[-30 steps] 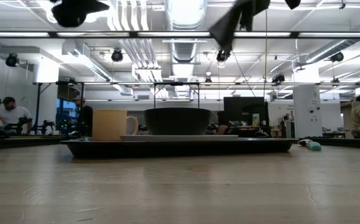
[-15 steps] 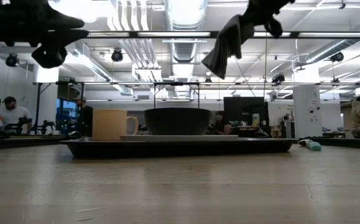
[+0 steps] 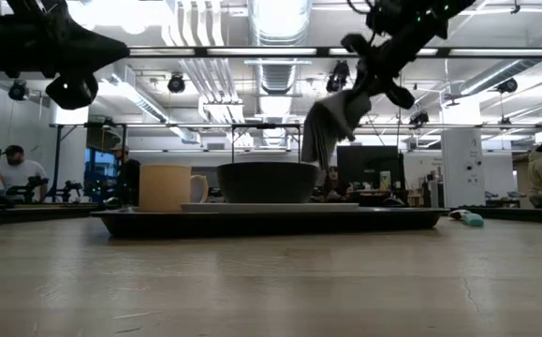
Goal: Set up tray
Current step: Put the gray napkin on the black tray to the right of the white plate
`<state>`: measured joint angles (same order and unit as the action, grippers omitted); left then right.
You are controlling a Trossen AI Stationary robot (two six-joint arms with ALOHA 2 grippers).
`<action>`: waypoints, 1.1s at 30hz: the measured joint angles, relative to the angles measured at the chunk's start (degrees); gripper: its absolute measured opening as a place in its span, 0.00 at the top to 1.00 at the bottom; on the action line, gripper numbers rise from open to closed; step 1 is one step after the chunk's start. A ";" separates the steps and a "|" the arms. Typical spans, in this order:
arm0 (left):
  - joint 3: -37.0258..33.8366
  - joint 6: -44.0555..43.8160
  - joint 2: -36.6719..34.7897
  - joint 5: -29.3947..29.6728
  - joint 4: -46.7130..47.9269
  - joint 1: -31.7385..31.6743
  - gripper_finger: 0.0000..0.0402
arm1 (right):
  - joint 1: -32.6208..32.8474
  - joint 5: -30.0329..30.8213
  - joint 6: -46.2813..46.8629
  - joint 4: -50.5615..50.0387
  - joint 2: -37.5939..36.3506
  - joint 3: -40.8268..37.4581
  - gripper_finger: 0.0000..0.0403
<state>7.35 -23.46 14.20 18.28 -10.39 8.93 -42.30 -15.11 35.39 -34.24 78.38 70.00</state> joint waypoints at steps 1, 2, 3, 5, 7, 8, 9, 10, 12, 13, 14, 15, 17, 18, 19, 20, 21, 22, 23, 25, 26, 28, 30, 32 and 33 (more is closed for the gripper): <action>0.12 0.00 -0.04 0.00 -0.07 0.00 1.00 | -0.67 -0.02 0.37 -0.09 0.70 0.00 0.98; 0.14 0.00 -0.07 0.00 -0.11 0.00 1.00 | -1.11 -0.06 0.67 -0.06 1.43 0.00 0.98; 0.14 0.00 -0.06 0.02 -0.13 0.00 1.00 | -1.49 -0.22 0.86 -0.10 2.21 0.00 0.98; 0.14 0.00 0.02 0.02 -0.09 0.00 1.00 | -1.71 -1.48 0.86 -0.98 3.73 0.00 0.98; 0.14 -0.05 0.25 0.02 -0.13 0.00 1.00 | -1.57 -2.08 0.67 -2.91 5.02 0.00 0.98; 0.12 -0.26 0.38 0.02 -0.11 0.00 1.00 | -1.50 -2.20 0.34 -4.19 5.70 0.00 0.98; 0.09 -0.71 0.39 0.02 -0.04 0.00 1.00 | -1.45 -2.21 -0.21 -5.60 6.47 0.00 0.98; 0.09 -0.82 0.39 0.02 -0.06 0.00 1.00 | -1.45 -2.18 -0.78 -7.03 7.25 0.00 0.98; 0.09 -1.06 0.38 0.02 -0.11 0.00 1.00 | -1.47 -2.13 -2.02 -9.52 8.60 -0.02 0.98; 0.09 -1.07 0.37 0.02 -0.10 0.00 1.00 | -1.51 -2.68 -2.46 -10.22 8.97 -0.02 0.98; 0.09 -1.07 0.37 0.02 -0.07 0.00 1.00 | -1.51 -3.89 -2.86 -10.59 9.29 -0.02 0.98; 0.09 -1.07 0.37 0.02 -0.09 0.00 1.00 | -1.51 -5.61 -3.35 -10.57 9.46 -0.02 0.98; 0.09 -1.07 0.35 0.11 -0.09 0.00 1.00 | -1.43 -8.47 -3.75 -10.58 9.61 -0.02 0.98; 0.09 -1.07 0.36 0.13 -0.11 0.00 1.00 | -1.41 -9.41 -3.81 -10.62 9.49 -0.02 0.98; 0.09 -1.07 0.36 0.12 -0.09 0.00 1.00 | -1.40 -9.94 -3.88 -10.80 9.29 -0.02 0.98; 0.09 -1.07 0.37 0.17 -0.11 0.00 1.00 | -1.43 -10.45 -4.10 -11.40 9.03 -0.03 0.98; 0.09 -1.07 0.37 0.15 -0.09 0.00 1.00 | -1.46 -11.11 -4.54 -12.29 8.78 -0.02 0.98; 0.09 -1.07 0.38 0.15 -0.09 0.00 1.00 | -1.47 -12.01 -5.01 -13.04 8.58 -0.04 0.98; 0.09 -1.07 0.39 0.15 -0.09 0.00 1.00 | -1.55 -13.24 -5.35 -13.48 8.37 -0.04 0.98; 0.09 -1.07 0.39 0.15 -0.09 0.00 1.00 | -1.55 -14.96 -5.42 -13.01 7.94 -0.04 0.98; 0.09 -1.07 0.39 0.15 -0.09 0.00 1.00 | -1.58 -15.33 -5.33 -12.03 7.67 -0.04 0.98; 0.09 -1.07 0.38 0.15 -0.03 0.00 1.00 | -1.58 -15.80 -4.33 -9.11 7.42 -0.03 0.98; 0.09 -1.07 0.39 0.15 0.00 0.00 1.00 | -1.97 -17.31 -2.81 -5.62 7.40 0.29 0.98; 0.09 -1.07 0.39 0.15 0.03 0.00 1.00 | -2.32 -19.30 -0.69 -1.18 7.49 0.92 0.98; 0.09 -1.07 0.39 0.15 0.04 0.00 1.00 | -2.52 -19.86 0.61 1.13 7.63 1.24 0.98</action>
<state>7.44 -24.53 14.59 18.44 -10.35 8.93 -44.81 -34.98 36.00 -33.10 86.01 71.24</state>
